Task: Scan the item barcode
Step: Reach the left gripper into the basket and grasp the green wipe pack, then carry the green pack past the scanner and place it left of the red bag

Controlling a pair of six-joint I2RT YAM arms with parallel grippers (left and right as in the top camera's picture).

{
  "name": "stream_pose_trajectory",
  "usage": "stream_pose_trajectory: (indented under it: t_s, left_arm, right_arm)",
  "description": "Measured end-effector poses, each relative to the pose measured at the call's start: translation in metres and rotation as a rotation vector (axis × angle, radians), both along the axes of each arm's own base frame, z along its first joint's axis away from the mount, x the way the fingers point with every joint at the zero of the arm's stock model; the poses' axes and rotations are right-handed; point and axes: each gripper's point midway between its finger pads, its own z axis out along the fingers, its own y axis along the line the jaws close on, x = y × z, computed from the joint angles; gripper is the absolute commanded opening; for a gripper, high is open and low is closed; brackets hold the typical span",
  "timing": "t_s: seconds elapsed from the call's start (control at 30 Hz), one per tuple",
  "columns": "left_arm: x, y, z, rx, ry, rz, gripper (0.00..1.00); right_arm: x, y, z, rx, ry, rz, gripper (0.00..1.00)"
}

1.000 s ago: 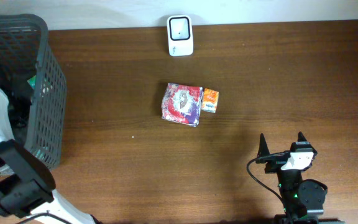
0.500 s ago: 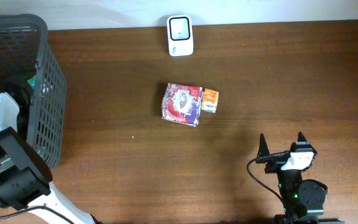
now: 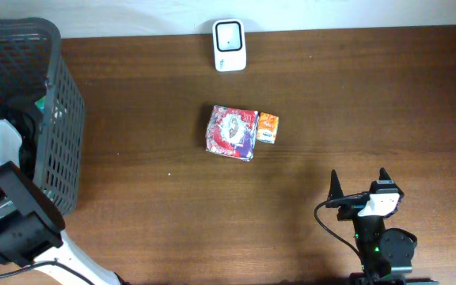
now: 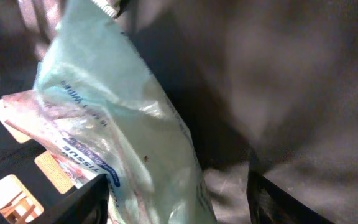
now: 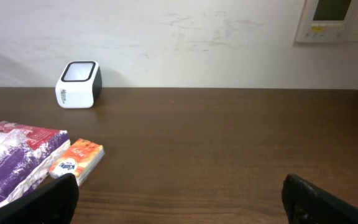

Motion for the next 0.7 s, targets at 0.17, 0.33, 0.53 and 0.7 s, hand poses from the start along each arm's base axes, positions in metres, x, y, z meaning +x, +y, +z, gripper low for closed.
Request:
stream_pose_trajectory:
  t_s: [0.17, 0.33, 0.53, 0.7]
  left_arm:
    - [-0.01, 0.007, -0.001, 0.024, 0.06, -0.005, 0.0]
    - [0.012, 0.014, 0.016, -0.01, 0.017, 0.006, 0.0]
    - [0.089, 0.02, 0.14, -0.024, -0.371, 0.006, 0.0]
    - [0.121, -0.003, 0.249, -0.043, -0.724, -0.067, 0.0]
  right_arm:
    - [0.0, 0.0, 0.0, 0.001, 0.0, 0.0, 0.99]
    - [0.0, 0.0, 0.0, 0.0, 0.0, 0.0, 0.99]
    - [0.0, 0.0, 0.0, 0.0, -0.001, 0.0, 0.99]
    - [0.0, 0.0, 0.0, 0.001, -0.001, 0.0, 0.99]
